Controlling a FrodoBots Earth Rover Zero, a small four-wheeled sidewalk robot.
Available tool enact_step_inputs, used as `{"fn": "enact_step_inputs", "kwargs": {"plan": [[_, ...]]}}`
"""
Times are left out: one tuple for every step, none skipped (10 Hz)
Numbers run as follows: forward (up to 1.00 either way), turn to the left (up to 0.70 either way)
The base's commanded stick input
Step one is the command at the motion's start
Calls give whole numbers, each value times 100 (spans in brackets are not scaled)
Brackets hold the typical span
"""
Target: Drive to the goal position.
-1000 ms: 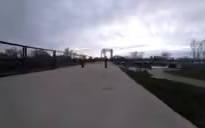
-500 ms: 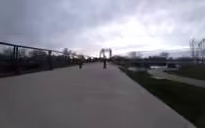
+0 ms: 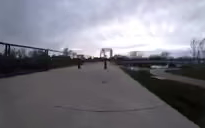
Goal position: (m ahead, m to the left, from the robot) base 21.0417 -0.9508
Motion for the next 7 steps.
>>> {"fn": "enact_step_inputs", "kwargs": {"plan": [[100,20],[100,37],[100,33],[100,18],[100,0],[100,0],[100,0]]}}
